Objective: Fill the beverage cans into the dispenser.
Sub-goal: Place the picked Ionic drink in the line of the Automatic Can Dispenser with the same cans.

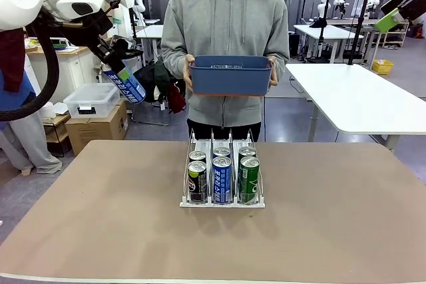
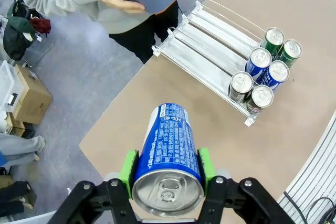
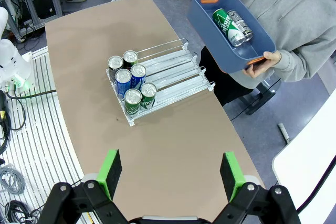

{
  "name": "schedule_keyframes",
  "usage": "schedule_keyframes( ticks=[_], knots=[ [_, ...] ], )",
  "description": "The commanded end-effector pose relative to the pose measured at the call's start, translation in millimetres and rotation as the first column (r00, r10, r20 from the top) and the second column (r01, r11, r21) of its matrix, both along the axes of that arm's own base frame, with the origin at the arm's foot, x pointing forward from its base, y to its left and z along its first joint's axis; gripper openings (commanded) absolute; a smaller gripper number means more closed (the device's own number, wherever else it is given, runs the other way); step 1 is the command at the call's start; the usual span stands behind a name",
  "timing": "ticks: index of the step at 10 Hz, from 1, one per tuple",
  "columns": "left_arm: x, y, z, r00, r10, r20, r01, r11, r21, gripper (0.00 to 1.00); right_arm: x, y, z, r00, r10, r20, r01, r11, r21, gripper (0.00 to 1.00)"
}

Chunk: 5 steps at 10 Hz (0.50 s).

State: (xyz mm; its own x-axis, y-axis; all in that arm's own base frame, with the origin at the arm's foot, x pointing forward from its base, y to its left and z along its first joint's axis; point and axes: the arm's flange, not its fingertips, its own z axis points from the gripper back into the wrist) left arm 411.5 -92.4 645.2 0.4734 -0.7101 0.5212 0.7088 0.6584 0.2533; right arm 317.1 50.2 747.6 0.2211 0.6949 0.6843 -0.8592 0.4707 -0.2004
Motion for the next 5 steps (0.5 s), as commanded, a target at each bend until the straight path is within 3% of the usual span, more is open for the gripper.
schedule_keyframes(
  ticks=[1, 3, 5],
  knots=[
    [-11.2, -2.0, 10.8, 0.999, 0.027, -0.038, -0.025, 0.999, 0.034, 0.57, 0.8, 0.4, -0.9, 1.0, 0.006, 0.001, -0.006, 1.0, -0.003, 1.0],
    [-28.0, -11.8, 14.5, 0.997, 0.062, -0.036, -0.06, 0.997, 0.046, 0.57, 0.8, 0.4, -0.9, 1.0, 0.006, 0.001, -0.006, 1.0, -0.003, 1.0],
    [-49.2, -21.4, 15.4, 0.999, -0.007, -0.032, 0.01, 0.995, 0.097, 0.57, 0.8, 0.4, -0.9, 1.0, 0.006, 0.001, -0.006, 1.0, -0.003, 1.0]
  ],
)
